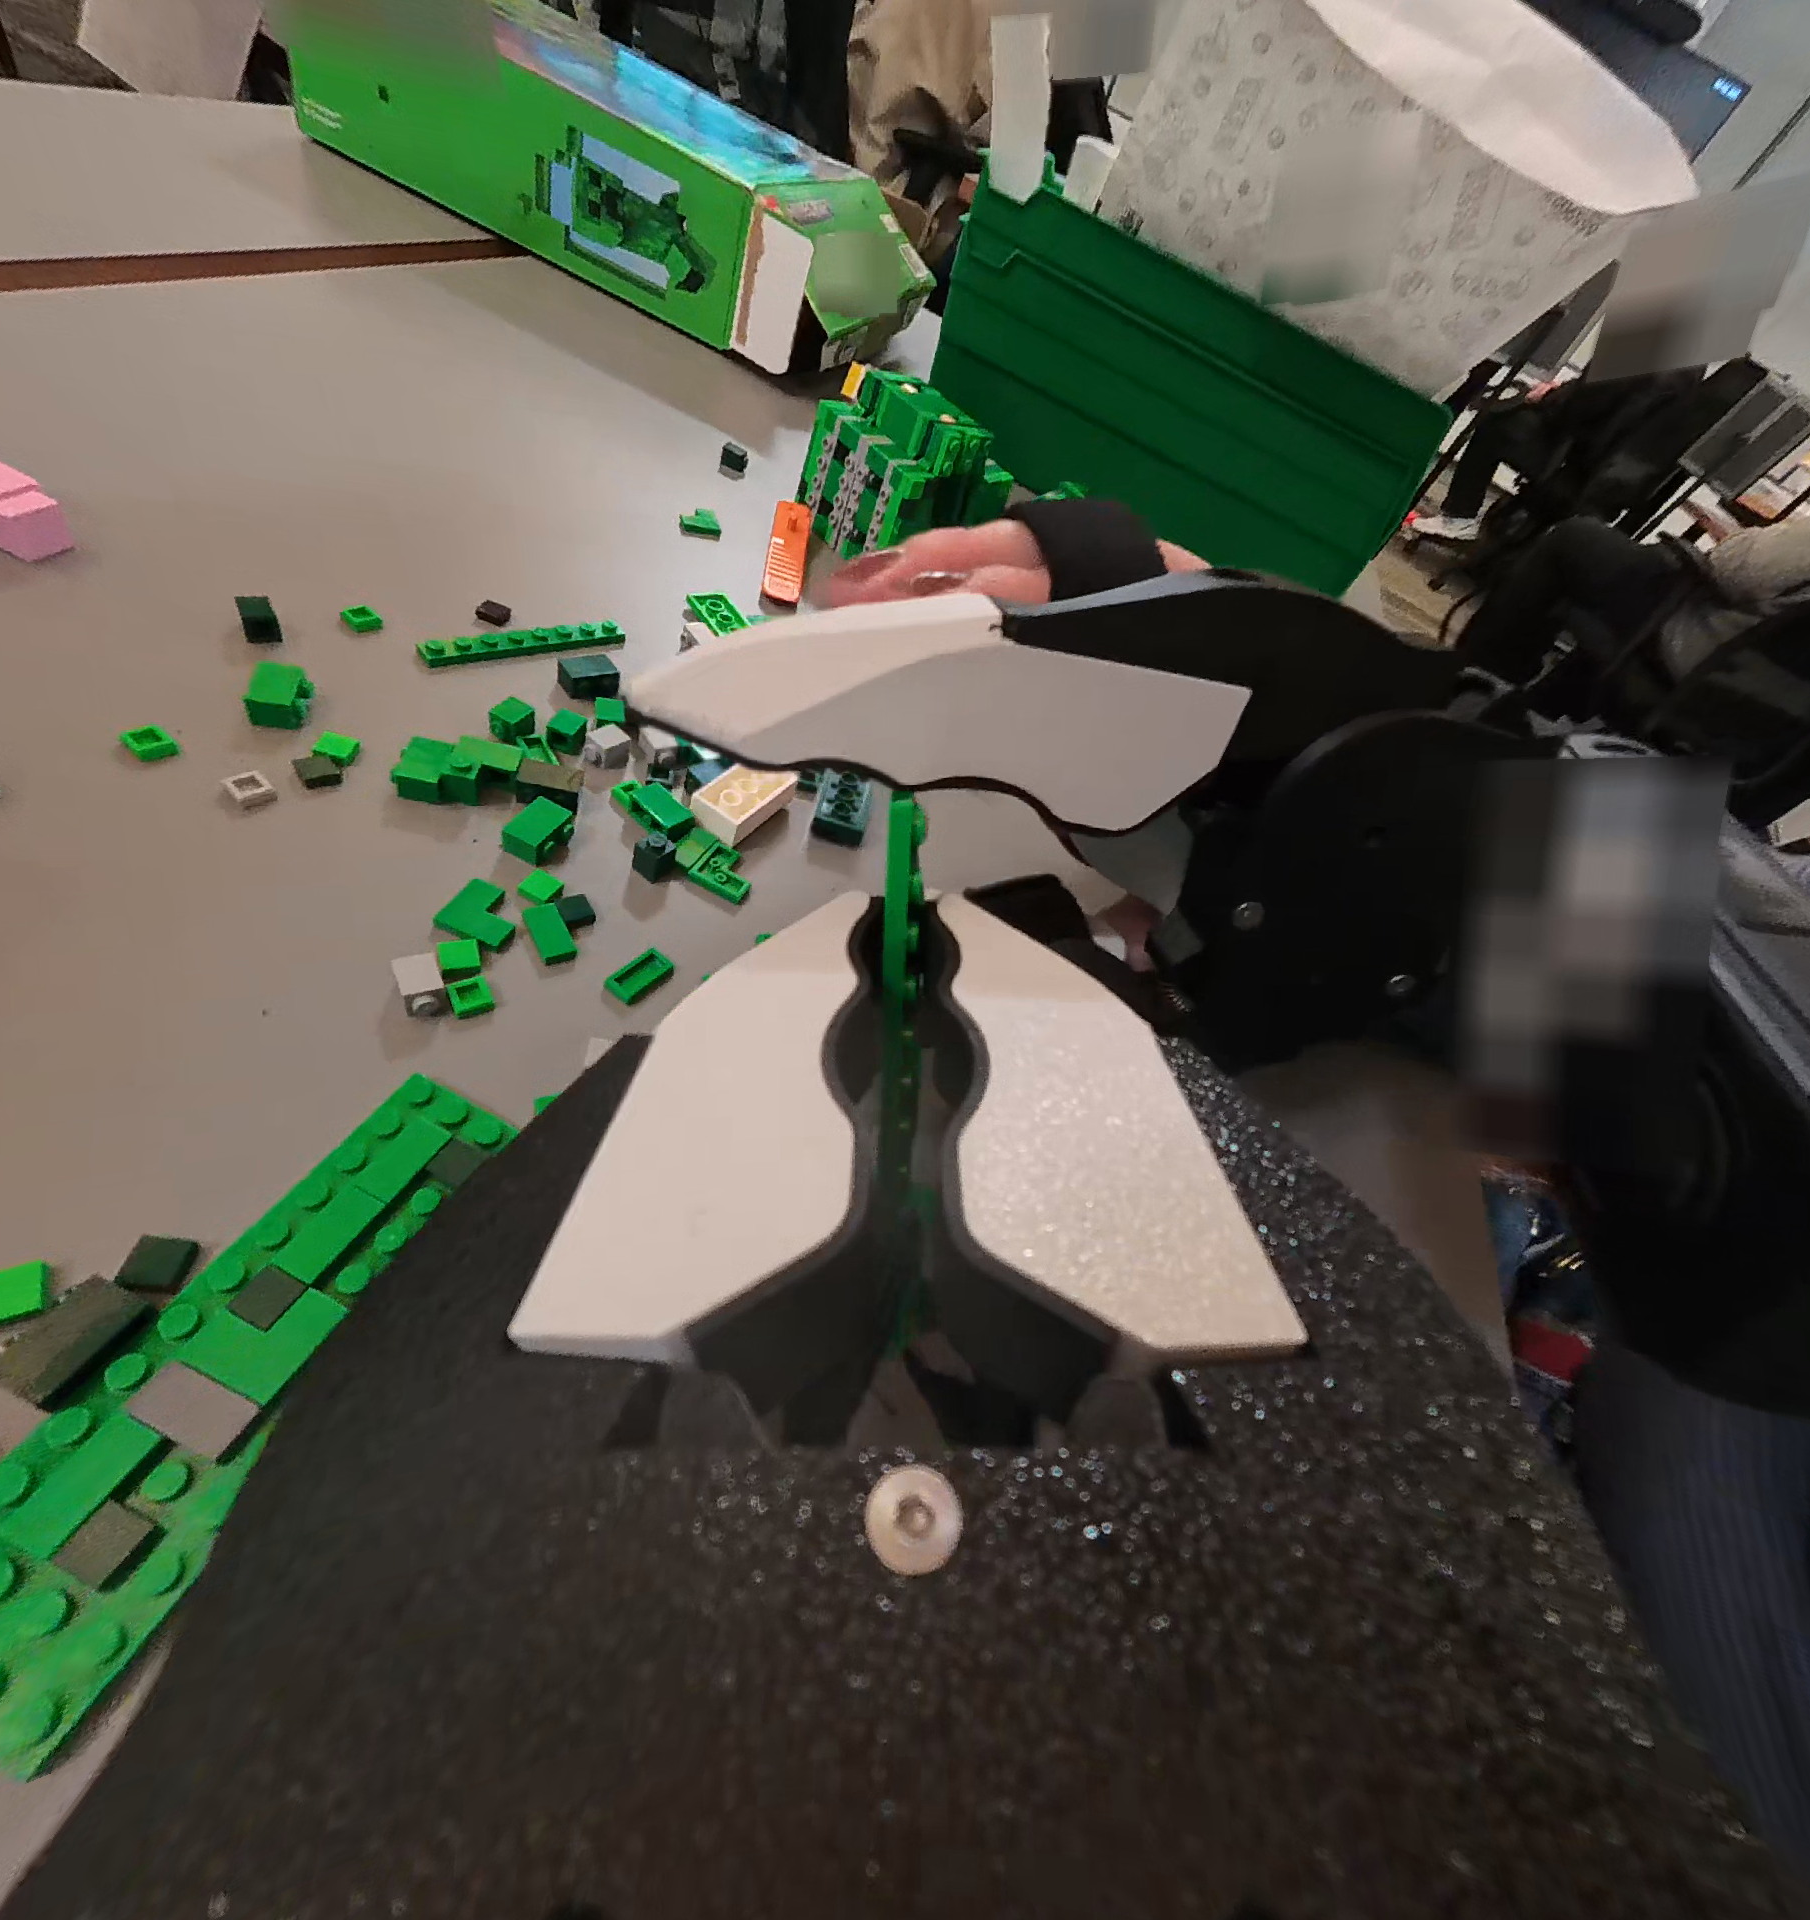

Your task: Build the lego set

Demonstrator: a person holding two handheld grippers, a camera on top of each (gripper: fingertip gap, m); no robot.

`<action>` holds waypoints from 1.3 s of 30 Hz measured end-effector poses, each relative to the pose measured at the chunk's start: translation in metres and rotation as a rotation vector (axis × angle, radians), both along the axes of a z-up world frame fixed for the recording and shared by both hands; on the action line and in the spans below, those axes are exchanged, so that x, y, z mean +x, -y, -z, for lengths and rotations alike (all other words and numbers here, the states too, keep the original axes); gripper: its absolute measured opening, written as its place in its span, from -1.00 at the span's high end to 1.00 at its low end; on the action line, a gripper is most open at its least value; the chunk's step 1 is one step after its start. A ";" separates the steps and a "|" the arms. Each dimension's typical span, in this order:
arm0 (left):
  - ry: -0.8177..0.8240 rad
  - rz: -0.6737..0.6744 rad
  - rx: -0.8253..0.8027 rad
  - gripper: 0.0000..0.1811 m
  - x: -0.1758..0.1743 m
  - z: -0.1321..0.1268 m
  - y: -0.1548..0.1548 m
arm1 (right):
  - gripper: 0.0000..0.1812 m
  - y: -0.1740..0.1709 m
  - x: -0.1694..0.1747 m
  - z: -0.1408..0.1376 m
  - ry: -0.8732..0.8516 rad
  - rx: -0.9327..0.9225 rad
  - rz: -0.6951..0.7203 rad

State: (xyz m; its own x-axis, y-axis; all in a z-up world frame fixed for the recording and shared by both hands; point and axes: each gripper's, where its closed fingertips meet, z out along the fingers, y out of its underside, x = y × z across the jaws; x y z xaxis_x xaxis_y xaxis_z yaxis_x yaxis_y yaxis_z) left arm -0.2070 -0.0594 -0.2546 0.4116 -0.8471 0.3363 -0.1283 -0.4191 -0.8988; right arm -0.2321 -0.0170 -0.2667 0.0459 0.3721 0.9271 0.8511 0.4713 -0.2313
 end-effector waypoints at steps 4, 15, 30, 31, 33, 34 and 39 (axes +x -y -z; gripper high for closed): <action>0.097 -0.006 -0.094 0.94 0.000 -0.001 -0.002 | 0.59 -0.012 0.005 -0.009 0.000 0.128 0.078; 0.218 -0.038 -0.159 0.94 -0.003 0.001 -0.012 | 0.67 -0.022 0.001 -0.001 -0.114 0.009 0.063; 0.308 -0.059 -0.054 0.95 -0.013 -0.017 -0.016 | 0.69 0.011 0.005 -0.022 -0.379 -0.323 -0.161; 0.309 -0.063 -0.047 0.95 -0.014 -0.018 -0.017 | 0.69 0.011 0.005 -0.024 -0.393 -0.322 -0.163; 0.300 -0.078 -0.023 0.95 -0.016 -0.018 -0.019 | 0.70 0.008 0.007 -0.029 -0.432 -0.311 -0.153; 0.297 -0.083 -0.013 0.95 -0.016 -0.018 -0.019 | 0.69 0.009 0.005 -0.029 -0.440 -0.321 -0.167; 0.333 -0.063 -0.047 0.95 -0.017 -0.020 -0.018 | 0.28 0.009 -0.001 -0.012 -0.261 -0.190 -0.156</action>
State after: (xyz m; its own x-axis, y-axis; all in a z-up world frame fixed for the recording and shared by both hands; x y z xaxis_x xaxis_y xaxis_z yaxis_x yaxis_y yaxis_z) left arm -0.2245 -0.0412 -0.2348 0.3241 -0.8037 0.4990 0.1966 -0.4588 -0.8665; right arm -0.2329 -0.0259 -0.2548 0.2007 0.5579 0.8053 0.6730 0.5188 -0.5272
